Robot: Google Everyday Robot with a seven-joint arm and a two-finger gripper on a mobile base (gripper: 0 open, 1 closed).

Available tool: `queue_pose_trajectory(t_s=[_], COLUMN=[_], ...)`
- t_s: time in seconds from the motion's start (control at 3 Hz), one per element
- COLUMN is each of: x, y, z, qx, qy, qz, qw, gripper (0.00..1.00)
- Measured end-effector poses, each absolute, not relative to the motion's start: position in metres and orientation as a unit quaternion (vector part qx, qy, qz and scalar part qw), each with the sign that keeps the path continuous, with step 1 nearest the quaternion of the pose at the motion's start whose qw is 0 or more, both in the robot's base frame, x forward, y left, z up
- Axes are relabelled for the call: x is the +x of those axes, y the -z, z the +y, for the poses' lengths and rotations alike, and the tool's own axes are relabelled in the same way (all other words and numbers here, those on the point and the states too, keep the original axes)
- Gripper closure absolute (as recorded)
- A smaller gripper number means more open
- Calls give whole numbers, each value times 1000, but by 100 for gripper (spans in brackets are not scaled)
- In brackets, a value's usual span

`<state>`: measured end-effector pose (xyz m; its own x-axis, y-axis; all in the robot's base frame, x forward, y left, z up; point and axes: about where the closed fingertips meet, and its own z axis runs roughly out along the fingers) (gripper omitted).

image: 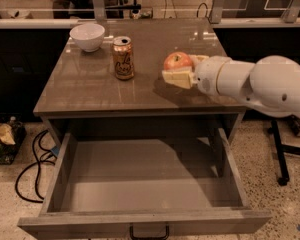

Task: Place apple into top drawer

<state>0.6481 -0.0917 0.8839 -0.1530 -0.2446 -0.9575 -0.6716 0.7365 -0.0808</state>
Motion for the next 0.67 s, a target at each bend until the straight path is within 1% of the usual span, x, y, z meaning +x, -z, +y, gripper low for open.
queue_pose_trajectory(t_s=[0.67], x=[554], y=[-888], z=[-80], qx=[-313], qy=[-164], qz=[719], qw=[598], gripper=[100])
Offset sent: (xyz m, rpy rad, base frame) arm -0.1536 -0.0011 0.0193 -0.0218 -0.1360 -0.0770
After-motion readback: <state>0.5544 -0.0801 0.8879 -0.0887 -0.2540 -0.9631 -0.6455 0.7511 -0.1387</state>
